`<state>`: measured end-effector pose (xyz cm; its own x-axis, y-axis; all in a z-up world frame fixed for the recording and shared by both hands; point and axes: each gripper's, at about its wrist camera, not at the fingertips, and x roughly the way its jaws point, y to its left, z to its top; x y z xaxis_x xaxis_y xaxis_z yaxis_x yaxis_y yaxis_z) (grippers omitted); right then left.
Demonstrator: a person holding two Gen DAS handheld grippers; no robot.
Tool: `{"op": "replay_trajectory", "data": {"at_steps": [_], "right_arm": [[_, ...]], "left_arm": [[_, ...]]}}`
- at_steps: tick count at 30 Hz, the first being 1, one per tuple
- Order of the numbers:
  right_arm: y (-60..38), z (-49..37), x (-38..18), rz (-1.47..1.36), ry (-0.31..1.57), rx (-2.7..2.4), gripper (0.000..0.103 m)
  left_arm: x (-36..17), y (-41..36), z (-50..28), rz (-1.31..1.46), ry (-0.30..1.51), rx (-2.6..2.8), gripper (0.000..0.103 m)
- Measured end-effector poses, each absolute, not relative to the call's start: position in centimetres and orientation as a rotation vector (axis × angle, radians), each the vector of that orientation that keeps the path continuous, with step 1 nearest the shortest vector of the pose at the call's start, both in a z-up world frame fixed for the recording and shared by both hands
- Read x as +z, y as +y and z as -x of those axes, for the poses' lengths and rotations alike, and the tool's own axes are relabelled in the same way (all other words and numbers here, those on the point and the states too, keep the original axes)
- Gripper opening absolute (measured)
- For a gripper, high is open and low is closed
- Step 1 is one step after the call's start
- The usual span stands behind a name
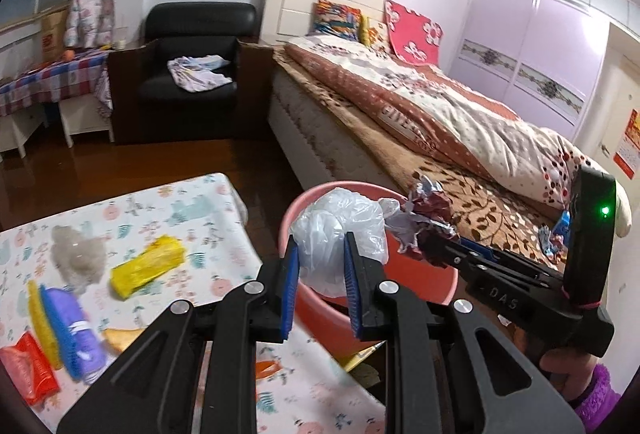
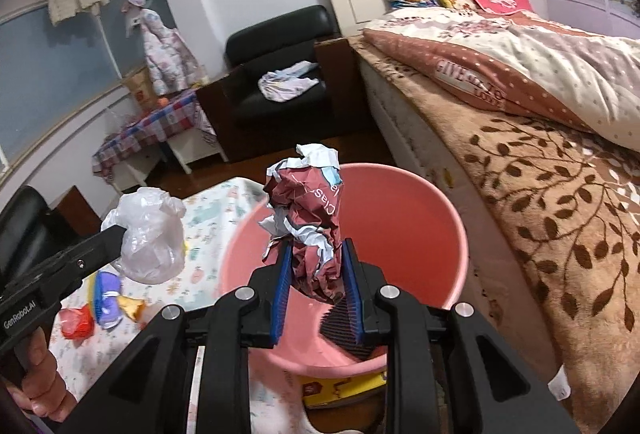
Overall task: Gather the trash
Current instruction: 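Lower both held items into the pink bucket and open both grippers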
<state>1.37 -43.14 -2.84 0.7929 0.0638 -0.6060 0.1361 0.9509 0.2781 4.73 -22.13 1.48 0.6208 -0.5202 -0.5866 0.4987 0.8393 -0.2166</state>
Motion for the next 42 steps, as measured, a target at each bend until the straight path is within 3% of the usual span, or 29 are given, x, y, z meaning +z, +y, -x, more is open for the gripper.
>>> {"op": "replay_trajectory", "data": {"at_steps": [20, 24, 30, 42], "right_arm": [[-45.1, -3.3, -5.9, -0.311, 0.716, -0.12, 0.025], [-45.2, -3.4, -6.0, -0.31, 0.71, -0.128, 0.04], [-45.0, -3.3, -5.8, -0.297, 0.695, -0.133, 0.055], [-44.1, -1.9, -4.0, -0.32, 0.624, -0.097, 0.06]], "left_arm": [[-2.8, -27.4, -7.4, -0.023, 0.779, -0.626, 0.025], [-2.9, -27.1, -7.8, -0.007, 0.792, -0.629, 0.04], [-2.7, -26.5, -7.9, 0.001, 0.791, -0.619, 0.044], [-0.9, -23.9, -6.6, 0.044, 0.753, -0.593, 0.044]]}}
